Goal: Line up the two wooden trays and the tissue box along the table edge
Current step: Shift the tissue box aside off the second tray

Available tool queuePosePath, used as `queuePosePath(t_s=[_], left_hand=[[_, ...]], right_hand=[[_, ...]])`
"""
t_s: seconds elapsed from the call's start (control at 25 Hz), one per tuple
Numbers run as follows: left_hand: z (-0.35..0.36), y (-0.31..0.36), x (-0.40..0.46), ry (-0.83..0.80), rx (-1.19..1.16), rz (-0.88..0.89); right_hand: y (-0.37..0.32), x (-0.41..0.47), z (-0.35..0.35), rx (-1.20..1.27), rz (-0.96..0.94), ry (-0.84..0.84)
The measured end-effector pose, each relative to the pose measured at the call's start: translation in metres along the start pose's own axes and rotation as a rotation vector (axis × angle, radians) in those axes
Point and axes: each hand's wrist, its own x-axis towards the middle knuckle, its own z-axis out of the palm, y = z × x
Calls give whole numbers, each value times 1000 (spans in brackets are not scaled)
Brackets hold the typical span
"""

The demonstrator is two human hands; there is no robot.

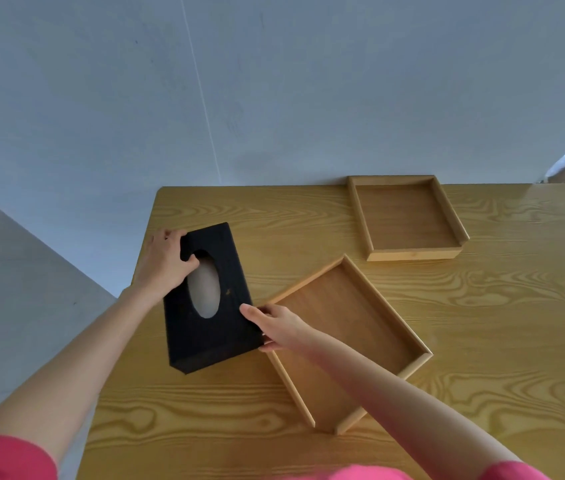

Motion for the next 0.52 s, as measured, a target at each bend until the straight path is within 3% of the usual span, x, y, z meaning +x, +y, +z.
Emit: queuePosePath(t_s=[0.24,0.52], left_hand=[[5,-27,2,-48,1,-51],[26,-31,-5,-66,20,-37]], right_hand=[[-2,19,34,36,55,-62],[6,25,37,-235,22,-5]])
